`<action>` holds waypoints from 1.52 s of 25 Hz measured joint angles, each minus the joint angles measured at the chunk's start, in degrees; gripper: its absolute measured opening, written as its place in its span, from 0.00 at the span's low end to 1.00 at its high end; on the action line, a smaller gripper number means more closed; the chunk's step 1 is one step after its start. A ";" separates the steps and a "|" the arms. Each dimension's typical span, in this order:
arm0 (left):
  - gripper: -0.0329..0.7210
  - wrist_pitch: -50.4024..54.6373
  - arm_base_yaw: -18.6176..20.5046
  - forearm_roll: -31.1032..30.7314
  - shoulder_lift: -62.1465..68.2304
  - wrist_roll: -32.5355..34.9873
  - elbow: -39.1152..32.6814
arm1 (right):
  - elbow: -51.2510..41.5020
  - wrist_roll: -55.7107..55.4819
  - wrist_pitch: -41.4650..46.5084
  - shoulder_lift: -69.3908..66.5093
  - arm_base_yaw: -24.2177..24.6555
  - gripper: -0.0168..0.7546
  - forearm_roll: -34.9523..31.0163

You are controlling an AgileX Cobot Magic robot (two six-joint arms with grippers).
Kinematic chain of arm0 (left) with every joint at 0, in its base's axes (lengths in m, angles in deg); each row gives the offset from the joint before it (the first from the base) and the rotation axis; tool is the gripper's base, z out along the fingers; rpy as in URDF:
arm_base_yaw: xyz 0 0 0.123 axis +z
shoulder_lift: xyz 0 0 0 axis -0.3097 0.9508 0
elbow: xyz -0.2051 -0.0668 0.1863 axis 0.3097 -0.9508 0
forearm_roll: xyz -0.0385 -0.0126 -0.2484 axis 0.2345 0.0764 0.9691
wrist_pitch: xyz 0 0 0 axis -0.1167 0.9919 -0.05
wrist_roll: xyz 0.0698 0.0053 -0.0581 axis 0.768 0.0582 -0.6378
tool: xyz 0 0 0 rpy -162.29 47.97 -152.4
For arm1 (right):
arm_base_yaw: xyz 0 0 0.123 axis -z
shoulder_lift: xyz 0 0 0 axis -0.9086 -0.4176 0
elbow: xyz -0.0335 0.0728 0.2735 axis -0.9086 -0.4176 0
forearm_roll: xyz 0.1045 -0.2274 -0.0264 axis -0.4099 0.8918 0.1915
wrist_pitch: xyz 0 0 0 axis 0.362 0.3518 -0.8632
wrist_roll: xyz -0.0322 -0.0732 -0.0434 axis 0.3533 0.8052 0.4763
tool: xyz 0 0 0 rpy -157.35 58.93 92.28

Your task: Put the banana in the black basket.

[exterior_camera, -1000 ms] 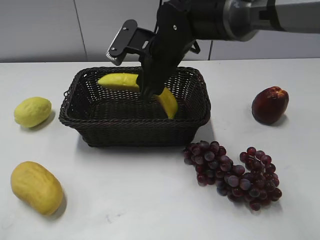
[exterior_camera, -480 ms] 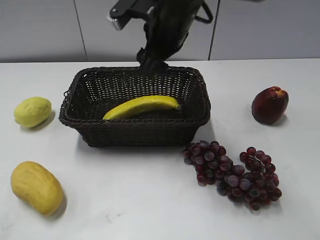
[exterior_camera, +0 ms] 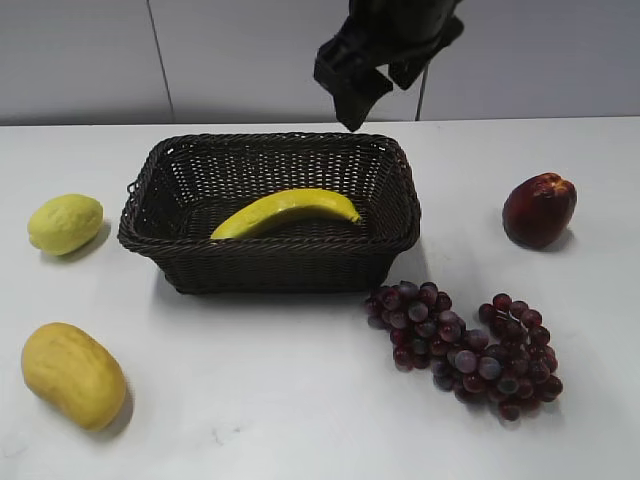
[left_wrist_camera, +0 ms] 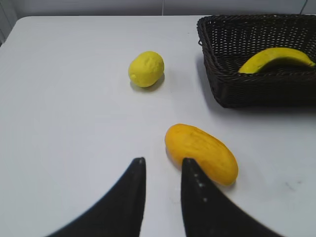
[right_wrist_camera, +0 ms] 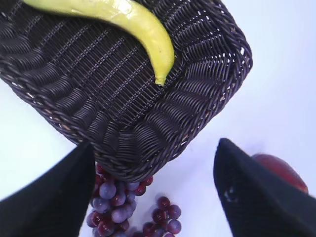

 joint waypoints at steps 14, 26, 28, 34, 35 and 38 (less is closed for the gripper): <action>0.36 0.00 0.00 0.00 0.00 0.00 0.00 | -29.33 -7.34 -0.01 22.09 0.00 0.79 -1.97; 0.36 0.00 0.00 0.00 0.00 0.00 0.00 | -64.00 -14.17 -10.34 46.32 0.00 0.79 -2.02; 0.36 0.00 0.00 0.00 0.00 0.00 0.00 | -66.42 -14.75 -12.46 49.92 0.00 0.79 -2.02; 0.36 0.00 0.00 0.05 0.00 0.00 0.00 | -69.82 -15.82 -14.92 60.87 6.43 0.79 -2.02; 0.36 0.00 0.00 0.05 0.00 0.00 0.00 | -69.95 -15.88 -15.04 62.89 8.33 0.79 -2.02; 0.36 0.00 0.00 0.05 0.00 0.00 0.00 | -70.05 -15.88 -15.03 68.82 15.93 0.79 -2.02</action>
